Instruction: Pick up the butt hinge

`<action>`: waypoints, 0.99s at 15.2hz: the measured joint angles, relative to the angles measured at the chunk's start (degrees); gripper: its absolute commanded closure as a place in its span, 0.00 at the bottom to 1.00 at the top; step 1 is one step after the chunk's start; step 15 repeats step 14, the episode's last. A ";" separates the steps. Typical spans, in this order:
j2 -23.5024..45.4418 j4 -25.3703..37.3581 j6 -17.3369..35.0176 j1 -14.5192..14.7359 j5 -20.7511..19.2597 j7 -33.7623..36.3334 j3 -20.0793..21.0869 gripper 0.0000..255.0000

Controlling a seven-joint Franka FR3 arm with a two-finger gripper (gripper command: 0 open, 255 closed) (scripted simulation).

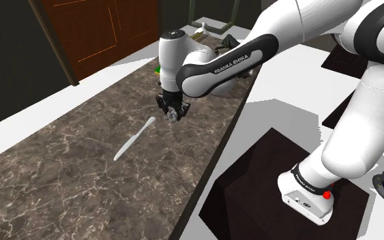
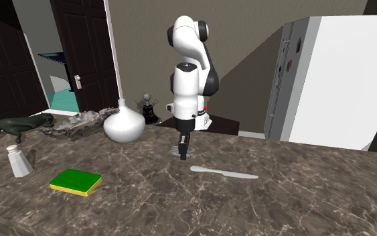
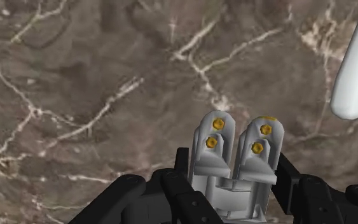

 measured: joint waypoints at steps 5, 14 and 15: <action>-2.33 1.00 -2.91 -0.61 1.83 -1.27 0.69 1.00; -5.33 4.35 -8.65 -1.18 4.27 -2.99 1.45 1.00; -5.33 4.35 -8.65 -1.18 4.27 -2.99 1.45 1.00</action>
